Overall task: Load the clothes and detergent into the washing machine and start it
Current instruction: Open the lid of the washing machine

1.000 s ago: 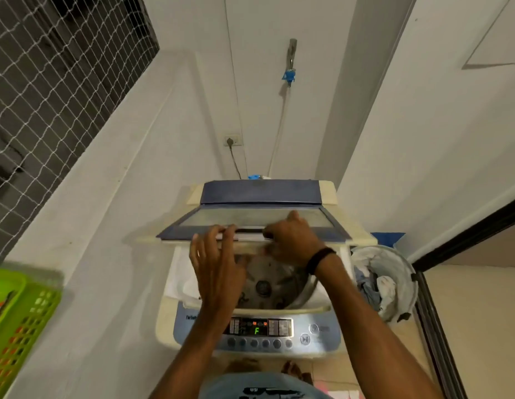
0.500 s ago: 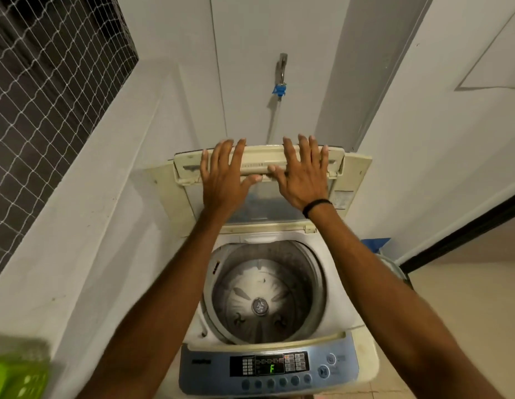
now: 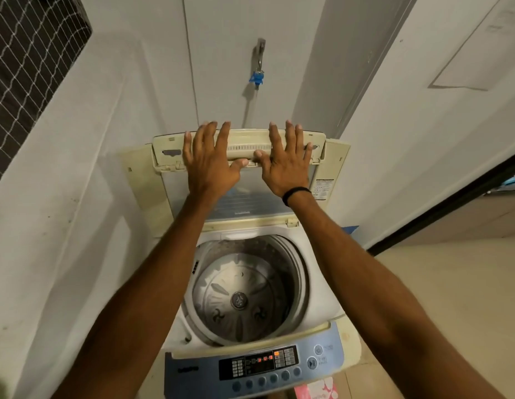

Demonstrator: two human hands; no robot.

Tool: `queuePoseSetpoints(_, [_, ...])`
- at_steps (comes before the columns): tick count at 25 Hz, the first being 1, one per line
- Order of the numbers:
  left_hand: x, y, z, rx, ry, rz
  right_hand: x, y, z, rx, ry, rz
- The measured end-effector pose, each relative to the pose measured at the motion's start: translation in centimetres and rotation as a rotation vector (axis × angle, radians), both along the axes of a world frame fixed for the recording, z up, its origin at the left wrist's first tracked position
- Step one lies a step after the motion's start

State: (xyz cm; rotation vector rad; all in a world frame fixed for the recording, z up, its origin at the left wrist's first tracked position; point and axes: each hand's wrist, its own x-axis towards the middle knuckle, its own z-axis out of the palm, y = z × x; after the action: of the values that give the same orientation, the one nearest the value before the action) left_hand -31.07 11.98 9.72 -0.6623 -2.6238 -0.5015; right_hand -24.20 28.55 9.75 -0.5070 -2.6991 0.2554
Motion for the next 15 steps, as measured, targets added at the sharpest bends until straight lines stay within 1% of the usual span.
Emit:
queuePoseSetpoints(5, [2.9,0.2,-0.3,0.022,0.023,0.1,3.2,-2.2,-0.5,-0.075,0.009,-0.018])
queuePoseSetpoints(9, [6.5,1.2,-0.3,0.096,-0.044,0.238,7.8,-2.6,-1.1,-0.215,-0.022,0.054])
queuePoseSetpoints(12, [9.5,2.4,-0.4,0.166,-0.105,0.323,10.2,-1.1,-1.0,-0.27,-0.014,0.054])
queuePoseSetpoints(15, [13.8,4.9,-1.9,0.203,-0.217,0.252,13.4,2.2,-0.9,-0.389,0.052,0.042])
